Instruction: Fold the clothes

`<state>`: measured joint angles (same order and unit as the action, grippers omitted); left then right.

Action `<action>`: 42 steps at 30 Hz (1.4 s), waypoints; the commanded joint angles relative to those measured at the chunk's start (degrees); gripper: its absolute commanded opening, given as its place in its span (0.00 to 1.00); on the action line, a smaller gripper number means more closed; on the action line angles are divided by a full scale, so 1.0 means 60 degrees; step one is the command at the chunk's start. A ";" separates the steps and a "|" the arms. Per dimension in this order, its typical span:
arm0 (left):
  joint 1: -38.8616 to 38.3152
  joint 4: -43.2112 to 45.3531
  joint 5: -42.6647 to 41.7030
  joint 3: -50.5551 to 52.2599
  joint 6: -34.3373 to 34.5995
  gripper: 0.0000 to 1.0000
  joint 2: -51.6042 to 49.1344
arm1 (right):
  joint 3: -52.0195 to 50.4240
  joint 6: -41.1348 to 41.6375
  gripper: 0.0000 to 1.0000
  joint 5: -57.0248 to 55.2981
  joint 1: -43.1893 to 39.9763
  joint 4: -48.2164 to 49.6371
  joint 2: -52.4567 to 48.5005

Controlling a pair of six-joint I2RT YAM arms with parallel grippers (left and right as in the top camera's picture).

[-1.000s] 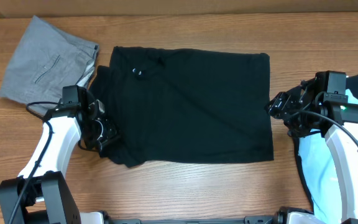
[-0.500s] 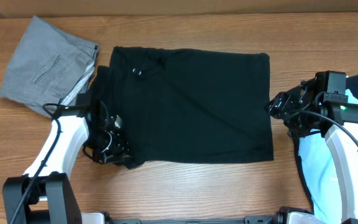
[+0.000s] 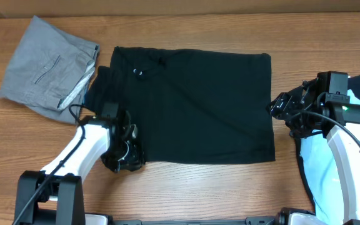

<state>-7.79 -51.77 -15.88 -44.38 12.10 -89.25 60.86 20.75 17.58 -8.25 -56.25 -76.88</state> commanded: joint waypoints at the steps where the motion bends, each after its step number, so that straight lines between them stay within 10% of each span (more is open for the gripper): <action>1: -0.0018 0.0171 0.0386 0.0346 0.0390 0.38 0.0018 | 0.0171 -0.0040 0.80 0.0015 -0.0040 0.0033 0.0087; 9: -0.0018 -0.0040 0.0175 -0.0018 0.0488 0.04 0.0022 | 0.0171 -0.0040 0.80 0.0011 -0.0040 0.0029 0.0087; 28: -0.0025 -0.0652 0.1457 -0.2739 0.0015 0.10 0.0018 | 0.0171 -0.0182 0.80 0.0011 -0.0040 0.0000 0.0087; 35: -0.0025 0.0171 0.1530 -0.2739 -0.0025 0.34 0.0007 | 0.0171 -0.0182 0.80 0.0015 -0.0040 -0.0015 0.0087; 42: -0.0098 -0.1770 0.0455 -0.2747 -0.0954 0.18 0.0015 | 0.0171 -0.0182 0.80 0.0011 -0.0040 -0.0073 0.0087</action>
<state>-7.81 -59.64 -9.69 -60.01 10.41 -89.27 60.86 20.27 17.61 -8.27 -56.71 -76.88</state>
